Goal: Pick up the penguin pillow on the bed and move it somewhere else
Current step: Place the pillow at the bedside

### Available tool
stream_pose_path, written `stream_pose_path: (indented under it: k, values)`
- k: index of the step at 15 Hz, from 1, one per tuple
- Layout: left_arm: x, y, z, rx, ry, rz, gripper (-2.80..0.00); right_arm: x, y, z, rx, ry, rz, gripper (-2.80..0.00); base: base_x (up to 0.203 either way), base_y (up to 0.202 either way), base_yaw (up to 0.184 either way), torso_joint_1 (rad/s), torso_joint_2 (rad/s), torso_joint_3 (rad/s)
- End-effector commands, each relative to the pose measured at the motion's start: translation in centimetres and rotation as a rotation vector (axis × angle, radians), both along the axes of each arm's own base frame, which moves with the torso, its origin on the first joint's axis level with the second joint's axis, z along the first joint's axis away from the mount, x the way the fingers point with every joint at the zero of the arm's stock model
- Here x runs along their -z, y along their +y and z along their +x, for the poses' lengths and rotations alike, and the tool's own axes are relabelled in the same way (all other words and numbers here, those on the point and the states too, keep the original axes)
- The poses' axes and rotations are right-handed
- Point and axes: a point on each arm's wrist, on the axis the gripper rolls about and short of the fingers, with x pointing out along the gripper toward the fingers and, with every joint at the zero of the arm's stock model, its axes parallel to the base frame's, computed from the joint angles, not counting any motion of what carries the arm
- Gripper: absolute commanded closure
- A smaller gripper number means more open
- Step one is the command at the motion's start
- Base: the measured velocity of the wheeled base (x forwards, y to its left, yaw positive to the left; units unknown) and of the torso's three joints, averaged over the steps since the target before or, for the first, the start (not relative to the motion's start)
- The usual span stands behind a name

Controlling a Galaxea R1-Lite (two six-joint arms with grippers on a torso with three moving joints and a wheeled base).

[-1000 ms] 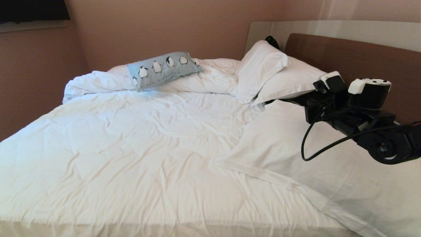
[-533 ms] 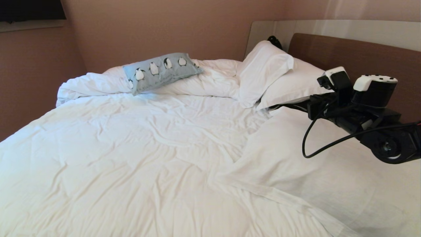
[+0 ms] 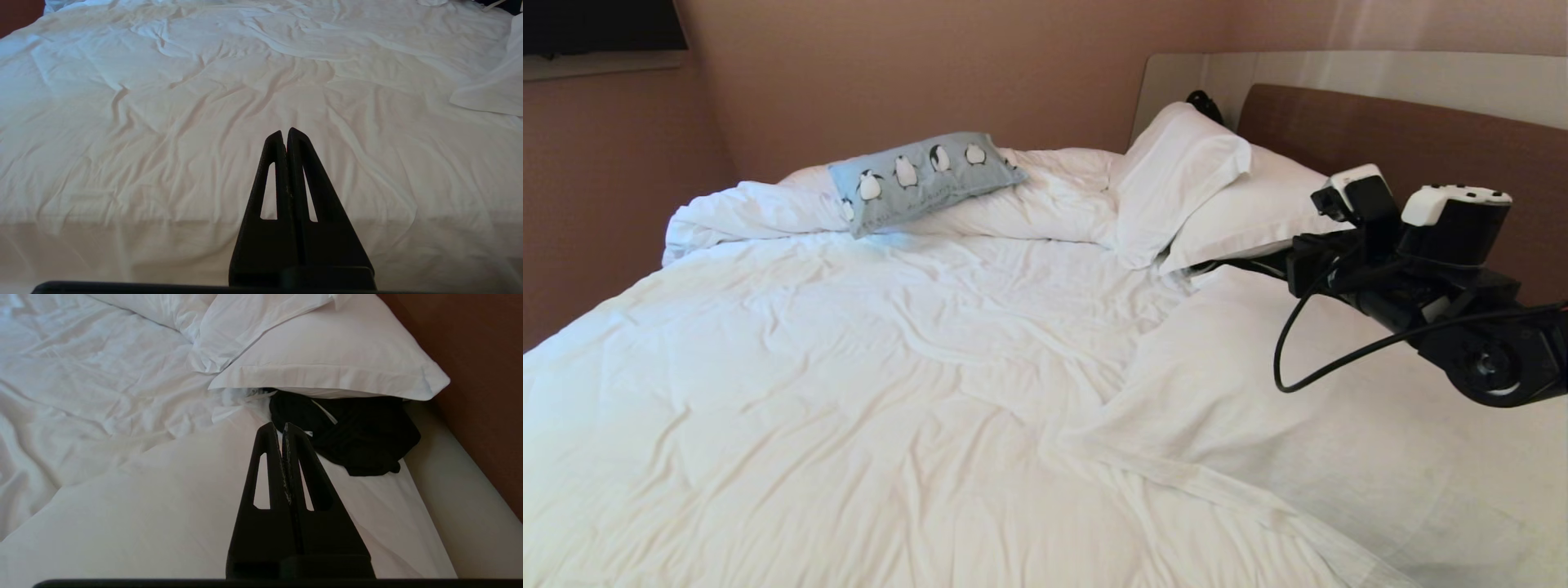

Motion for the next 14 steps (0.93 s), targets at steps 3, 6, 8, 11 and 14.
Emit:
stream_pose_path:
  k: [3,6,8,11,14]
  values:
    - [0.0,0.0,0.0,-0.001,-0.001,0.000,0.00,2.2,0.3,1.7,0.001,0.050,-0.013,0.00,0.000,0.000,0.000,0.000,0.00,0.000]
    - [0.0,0.0,0.0,-0.001,0.000,0.000,0.00,3.4,0.6,2.4,-0.006,0.081,-0.019,0.00,0.000,0.000,0.000,0.000,0.00,0.000]
    - [0.0,0.0,0.0,-0.001,0.001,0.000,0.00,4.3,1.8,1.9,-0.041,0.108,-0.029,0.00,0.000,0.000,0.000,0.000,0.00,0.000]
    - [0.0,0.0,0.0,-0.001,0.001,0.000,0.00,4.6,3.2,1.0,-0.085,0.124,-0.035,-2.80,0.000,0.000,0.000,0.000,0.00,0.000]
    - [0.0,0.0,0.0,-0.001,0.000,0.000,0.00,4.9,4.9,0.4,-0.124,0.141,-0.039,-2.80,0.000,0.000,0.000,0.000,0.00,0.000]
